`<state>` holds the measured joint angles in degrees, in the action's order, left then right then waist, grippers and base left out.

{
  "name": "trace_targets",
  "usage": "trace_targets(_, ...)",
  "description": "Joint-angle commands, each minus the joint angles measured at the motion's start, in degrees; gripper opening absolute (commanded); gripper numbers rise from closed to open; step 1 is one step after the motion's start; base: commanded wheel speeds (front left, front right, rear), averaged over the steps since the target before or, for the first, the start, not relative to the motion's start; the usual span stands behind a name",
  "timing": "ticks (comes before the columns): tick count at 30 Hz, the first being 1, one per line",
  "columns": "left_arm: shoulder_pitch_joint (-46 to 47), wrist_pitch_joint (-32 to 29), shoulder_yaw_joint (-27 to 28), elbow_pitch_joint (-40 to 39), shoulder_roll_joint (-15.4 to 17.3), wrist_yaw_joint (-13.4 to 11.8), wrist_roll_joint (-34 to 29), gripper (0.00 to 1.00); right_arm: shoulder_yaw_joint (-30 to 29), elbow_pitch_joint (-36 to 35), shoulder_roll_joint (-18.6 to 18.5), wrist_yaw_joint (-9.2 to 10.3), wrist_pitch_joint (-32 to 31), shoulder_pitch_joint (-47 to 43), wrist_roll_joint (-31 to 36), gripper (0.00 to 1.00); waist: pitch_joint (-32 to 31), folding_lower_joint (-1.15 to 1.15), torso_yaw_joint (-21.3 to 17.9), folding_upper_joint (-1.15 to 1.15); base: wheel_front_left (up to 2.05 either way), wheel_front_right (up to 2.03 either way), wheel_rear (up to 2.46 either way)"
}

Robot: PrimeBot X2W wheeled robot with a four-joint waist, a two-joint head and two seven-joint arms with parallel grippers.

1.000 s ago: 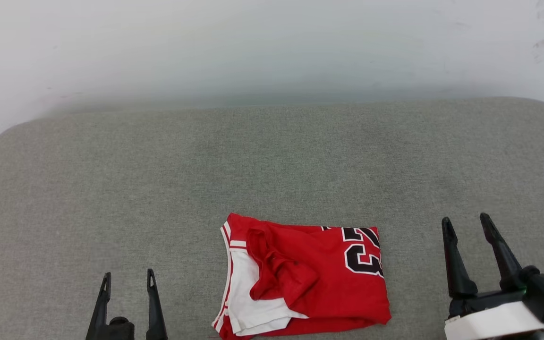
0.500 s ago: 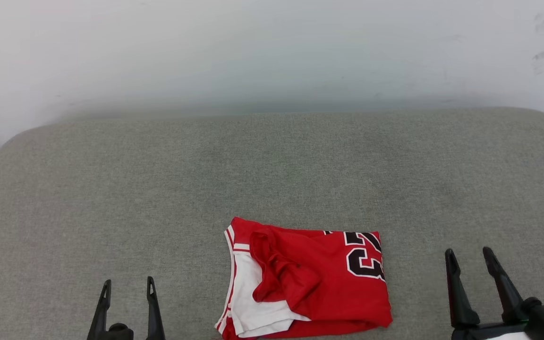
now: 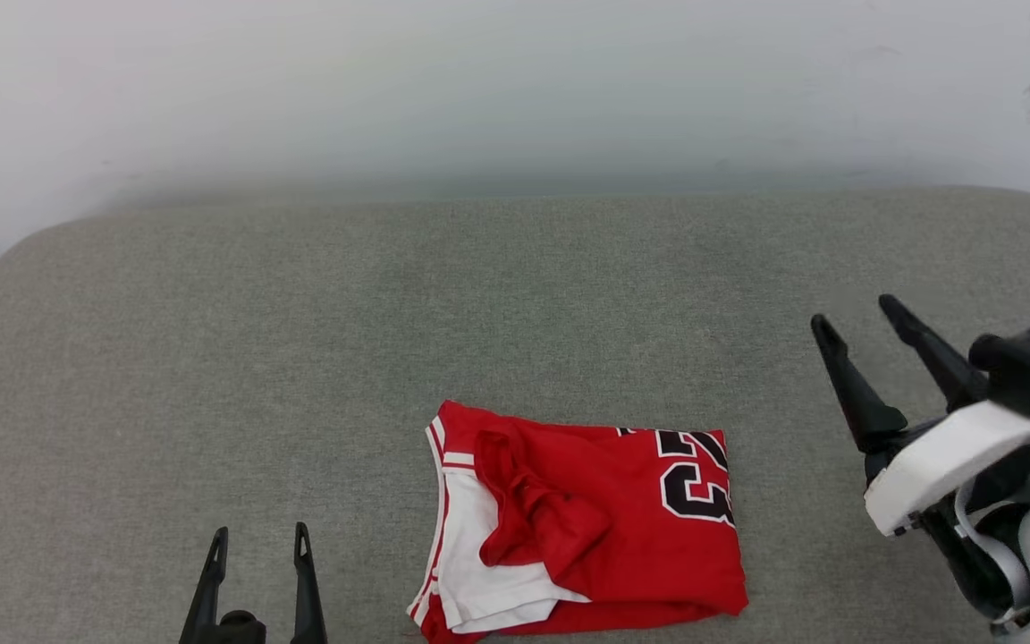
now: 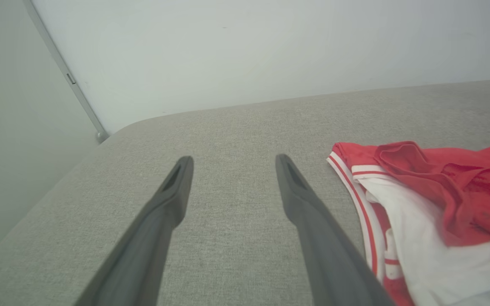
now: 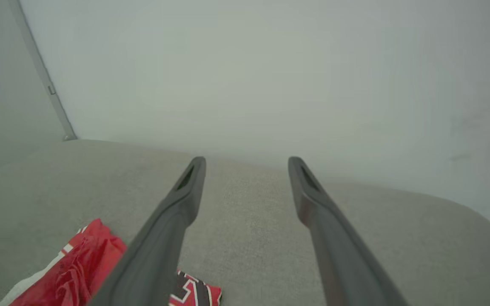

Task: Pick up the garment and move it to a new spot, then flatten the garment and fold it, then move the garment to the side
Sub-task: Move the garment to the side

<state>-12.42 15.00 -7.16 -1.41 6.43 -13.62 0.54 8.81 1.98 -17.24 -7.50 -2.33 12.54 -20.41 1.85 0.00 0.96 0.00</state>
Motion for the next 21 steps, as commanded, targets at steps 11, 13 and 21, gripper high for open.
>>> trace_targets(11, 2.06, 0.25, -0.77, -0.17, -0.77, 0.25, -0.36, 1.00, 4.93, 5.90, -11.61, 0.02, -42.18, 4.62, -34.83, 1.00, 3.49, 0.00, 0.35, 0.00, 0.00, 0.00, 0.00)
trace_targets(13, 2.46, 0.25, -0.81, -0.25, -0.80, 0.28, -0.33, 1.00, 4.59, 6.92, -11.44, 0.02, -43.25, 4.98, -35.80, 1.00, 4.04, 0.00, 0.42, 0.00, 0.00, 0.00, 0.00)
trace_targets(21, 5.39, 0.25, -1.53, -0.28, -1.10, 0.73, -0.45, 1.00, 6.65, 12.47, -7.03, 0.02, -48.67, 7.75, -39.50, 1.00, 8.28, 0.00, 2.04, 0.00, 0.00, 0.00, 0.00)
